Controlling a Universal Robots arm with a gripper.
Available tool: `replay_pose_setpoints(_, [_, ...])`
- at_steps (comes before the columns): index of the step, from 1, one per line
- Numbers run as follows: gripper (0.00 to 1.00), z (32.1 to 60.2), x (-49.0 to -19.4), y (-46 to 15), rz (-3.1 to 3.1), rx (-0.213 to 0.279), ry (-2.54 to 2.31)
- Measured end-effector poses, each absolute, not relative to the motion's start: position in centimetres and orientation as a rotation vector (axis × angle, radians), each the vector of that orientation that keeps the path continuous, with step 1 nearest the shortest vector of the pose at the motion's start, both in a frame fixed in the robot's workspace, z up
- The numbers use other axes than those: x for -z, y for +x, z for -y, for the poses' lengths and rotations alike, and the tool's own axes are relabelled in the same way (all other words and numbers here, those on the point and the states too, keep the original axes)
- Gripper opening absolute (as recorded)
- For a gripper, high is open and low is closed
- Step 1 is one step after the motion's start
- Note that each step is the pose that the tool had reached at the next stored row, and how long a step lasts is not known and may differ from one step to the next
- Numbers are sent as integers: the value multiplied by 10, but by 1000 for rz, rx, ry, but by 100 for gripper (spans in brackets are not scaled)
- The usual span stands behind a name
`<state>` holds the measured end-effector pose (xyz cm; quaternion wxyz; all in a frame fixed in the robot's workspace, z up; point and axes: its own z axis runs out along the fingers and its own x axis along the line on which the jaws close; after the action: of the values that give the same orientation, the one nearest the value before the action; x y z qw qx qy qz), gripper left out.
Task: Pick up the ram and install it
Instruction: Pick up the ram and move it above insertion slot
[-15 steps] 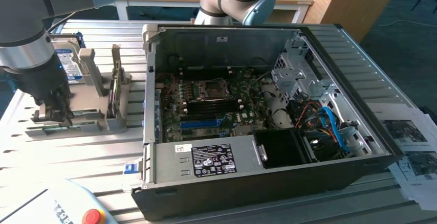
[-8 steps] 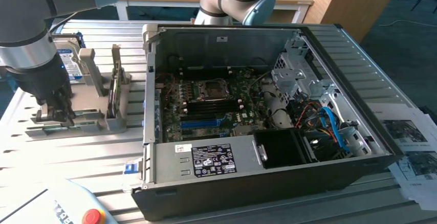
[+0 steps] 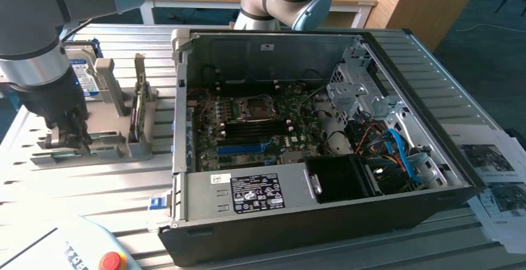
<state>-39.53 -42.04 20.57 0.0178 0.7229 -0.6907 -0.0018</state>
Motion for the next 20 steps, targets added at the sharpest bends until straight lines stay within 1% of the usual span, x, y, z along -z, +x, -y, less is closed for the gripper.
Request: replay_pose_setpoints(20, [27,420,-202,-391,2146,5,2246])
